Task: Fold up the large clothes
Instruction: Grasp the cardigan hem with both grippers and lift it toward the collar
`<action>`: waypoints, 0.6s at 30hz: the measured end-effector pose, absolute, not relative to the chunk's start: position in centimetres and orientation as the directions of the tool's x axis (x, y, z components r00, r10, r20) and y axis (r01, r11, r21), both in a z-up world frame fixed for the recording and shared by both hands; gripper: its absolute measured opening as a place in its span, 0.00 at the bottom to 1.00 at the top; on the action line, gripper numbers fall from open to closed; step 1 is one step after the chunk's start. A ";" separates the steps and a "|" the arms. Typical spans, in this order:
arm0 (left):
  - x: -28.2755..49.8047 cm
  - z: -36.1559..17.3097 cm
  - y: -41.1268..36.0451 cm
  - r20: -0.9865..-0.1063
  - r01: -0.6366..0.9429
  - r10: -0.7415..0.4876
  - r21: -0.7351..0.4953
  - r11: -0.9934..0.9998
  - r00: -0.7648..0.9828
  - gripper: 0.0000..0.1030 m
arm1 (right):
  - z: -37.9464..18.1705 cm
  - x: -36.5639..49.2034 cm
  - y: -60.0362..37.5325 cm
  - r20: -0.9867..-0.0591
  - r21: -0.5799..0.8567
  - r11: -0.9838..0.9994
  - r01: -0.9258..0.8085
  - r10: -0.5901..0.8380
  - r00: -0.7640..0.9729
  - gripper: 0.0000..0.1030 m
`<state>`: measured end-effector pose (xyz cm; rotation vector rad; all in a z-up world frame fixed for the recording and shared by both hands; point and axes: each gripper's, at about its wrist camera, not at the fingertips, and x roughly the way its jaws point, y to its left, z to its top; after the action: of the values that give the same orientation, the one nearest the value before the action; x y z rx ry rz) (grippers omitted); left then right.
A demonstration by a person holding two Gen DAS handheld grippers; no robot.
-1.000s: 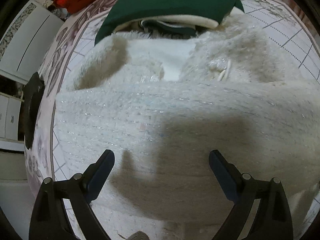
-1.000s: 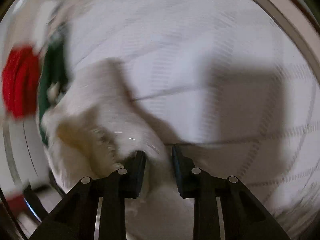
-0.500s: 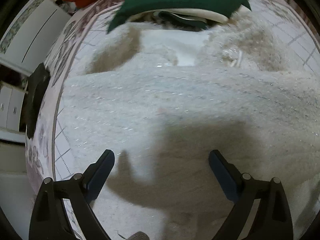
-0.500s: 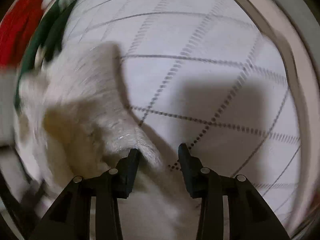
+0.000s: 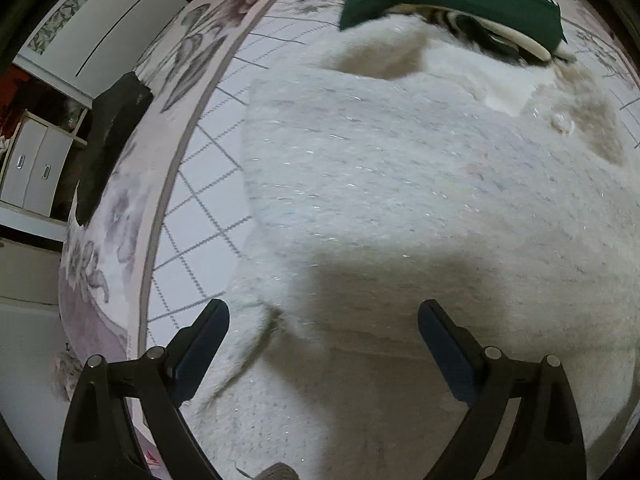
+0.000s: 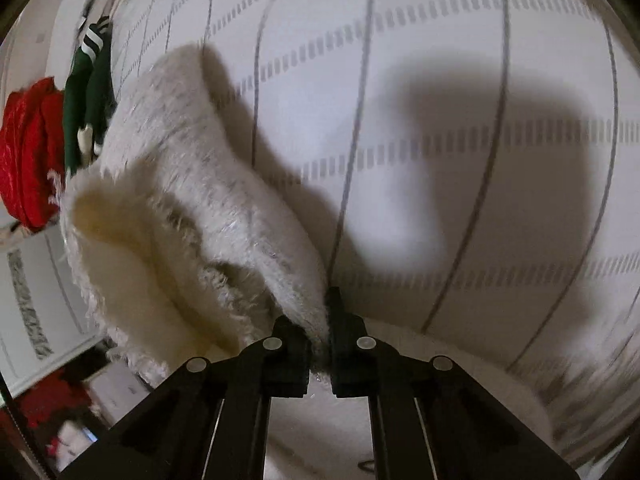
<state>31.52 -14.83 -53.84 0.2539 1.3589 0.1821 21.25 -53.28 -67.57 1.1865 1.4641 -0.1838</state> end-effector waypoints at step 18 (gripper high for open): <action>33.7 -51.8 -17.1 -0.967 0.157 0.122 0.159 0.975 0.222 0.94 | -59.1 16.6 -48.4 -0.936 0.317 0.678 0.664 0.337 0.103 0.56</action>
<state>33.71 -17.12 -51.83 0.2428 1.3503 -0.0245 16.62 -48.39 -59.13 0.8690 1.5013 -0.2922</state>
